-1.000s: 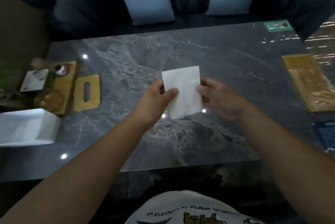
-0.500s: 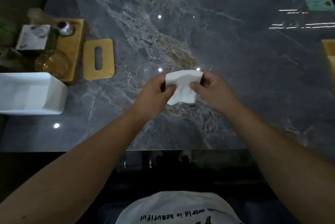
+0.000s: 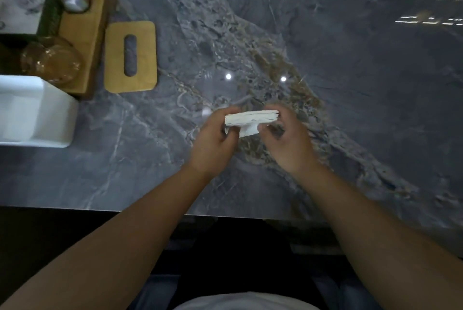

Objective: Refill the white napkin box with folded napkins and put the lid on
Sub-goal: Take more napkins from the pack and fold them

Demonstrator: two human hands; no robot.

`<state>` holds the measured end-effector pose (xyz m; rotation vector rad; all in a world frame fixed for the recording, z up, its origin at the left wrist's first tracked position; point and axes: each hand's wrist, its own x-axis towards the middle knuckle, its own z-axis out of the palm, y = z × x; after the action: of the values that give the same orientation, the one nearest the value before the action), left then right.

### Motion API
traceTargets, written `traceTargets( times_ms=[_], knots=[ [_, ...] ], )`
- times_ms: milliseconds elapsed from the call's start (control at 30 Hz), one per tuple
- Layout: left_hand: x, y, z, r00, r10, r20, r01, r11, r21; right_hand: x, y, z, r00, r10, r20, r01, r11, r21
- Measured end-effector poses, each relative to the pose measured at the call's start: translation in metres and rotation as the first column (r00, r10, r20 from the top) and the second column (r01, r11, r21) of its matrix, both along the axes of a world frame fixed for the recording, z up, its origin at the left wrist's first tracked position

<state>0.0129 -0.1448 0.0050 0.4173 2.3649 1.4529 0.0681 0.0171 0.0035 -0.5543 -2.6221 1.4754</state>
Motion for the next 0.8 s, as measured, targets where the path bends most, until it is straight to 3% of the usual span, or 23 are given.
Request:
traceTargets(
  times_ms=[267,467,533,633,800],
  knots=[
    [-0.005,0.005,0.001,0.999,-0.010,-0.048,0.013,0.998,0.062,-0.007,0.002,0.000,0.995,0.072,-0.070,-0.063,0.991,0.121],
    [-0.006,0.007,0.000,0.999,0.010,-0.043,-0.008,0.999,0.045,-0.007,0.009,0.005,0.988,0.150,-0.017,-0.146,0.976,0.161],
    [-0.010,0.008,0.013,0.998,0.030,-0.056,-0.027,0.998,0.051,-0.010,0.012,0.019,0.994,0.113,0.010,-0.114,0.992,0.046],
    [-0.018,0.009,0.043,0.996,0.089,-0.015,-0.087,0.994,0.070,-0.020,0.016,0.051,0.998,0.042,0.052,-0.023,0.942,-0.334],
    [-0.028,0.003,0.101,0.986,0.136,0.099,-0.152,0.974,0.170,-0.041,0.015,0.099,0.999,0.041,0.024,-0.022,0.845,-0.534]
  ],
)
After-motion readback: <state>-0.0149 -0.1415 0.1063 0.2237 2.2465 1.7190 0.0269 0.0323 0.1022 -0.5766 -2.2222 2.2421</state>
